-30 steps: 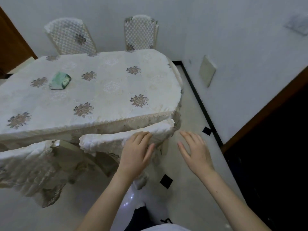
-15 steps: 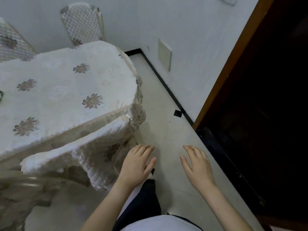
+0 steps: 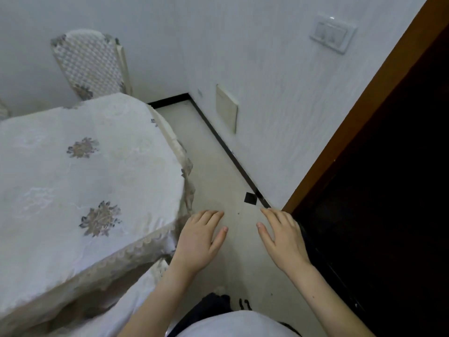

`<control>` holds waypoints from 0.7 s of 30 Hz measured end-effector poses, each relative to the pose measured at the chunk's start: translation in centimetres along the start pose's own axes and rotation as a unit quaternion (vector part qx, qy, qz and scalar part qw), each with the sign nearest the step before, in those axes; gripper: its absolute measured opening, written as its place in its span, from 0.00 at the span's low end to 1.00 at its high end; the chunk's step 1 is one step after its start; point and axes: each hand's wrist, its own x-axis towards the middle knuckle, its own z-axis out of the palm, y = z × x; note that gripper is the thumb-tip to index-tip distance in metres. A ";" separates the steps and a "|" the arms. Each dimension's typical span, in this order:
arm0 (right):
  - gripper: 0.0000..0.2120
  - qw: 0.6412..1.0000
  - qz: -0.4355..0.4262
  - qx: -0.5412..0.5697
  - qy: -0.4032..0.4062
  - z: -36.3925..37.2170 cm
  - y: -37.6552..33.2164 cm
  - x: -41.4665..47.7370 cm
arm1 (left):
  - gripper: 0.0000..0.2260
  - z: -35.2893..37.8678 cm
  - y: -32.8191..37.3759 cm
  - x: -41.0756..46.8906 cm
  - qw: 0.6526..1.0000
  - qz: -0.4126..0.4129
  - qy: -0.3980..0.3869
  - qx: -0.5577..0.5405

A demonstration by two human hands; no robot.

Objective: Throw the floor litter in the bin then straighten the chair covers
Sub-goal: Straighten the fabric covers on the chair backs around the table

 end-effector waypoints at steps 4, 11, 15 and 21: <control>0.30 1.000 -0.019 0.003 0.003 -1.0 -1.1 7.7 | 0.21 -2.0 -2.7 6.6 0.999 -0.002 0.036 -0.011; 0.27 0.997 -0.069 0.018 -0.006 -0.6 -0.1 19.6 | 0.23 -1.6 -7.1 15.7 0.997 -0.041 0.062 -0.005; 0.25 0.994 -0.108 0.010 -0.018 1.0 2.1 27.0 | 0.23 0.9 -9.4 20.4 0.995 -0.084 0.055 -0.002; 0.24 0.986 -0.163 0.016 -0.039 0.3 4.4 41.4 | 0.22 1.4 -11.2 31.9 0.987 -0.139 0.075 0.022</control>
